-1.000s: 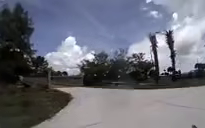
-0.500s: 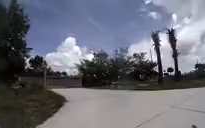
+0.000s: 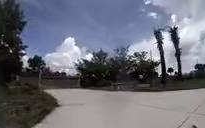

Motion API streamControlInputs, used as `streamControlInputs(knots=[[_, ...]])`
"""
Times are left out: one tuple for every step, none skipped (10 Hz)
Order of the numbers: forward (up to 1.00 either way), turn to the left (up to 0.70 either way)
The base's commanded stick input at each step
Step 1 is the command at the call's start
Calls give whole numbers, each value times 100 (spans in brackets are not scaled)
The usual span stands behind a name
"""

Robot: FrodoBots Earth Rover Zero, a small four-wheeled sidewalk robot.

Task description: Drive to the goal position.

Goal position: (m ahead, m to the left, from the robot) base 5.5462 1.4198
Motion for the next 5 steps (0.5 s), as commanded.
streamControlInputs(knots=[[85, 9], [85, 0], [85, 0], [85, 0], [85, 0]])
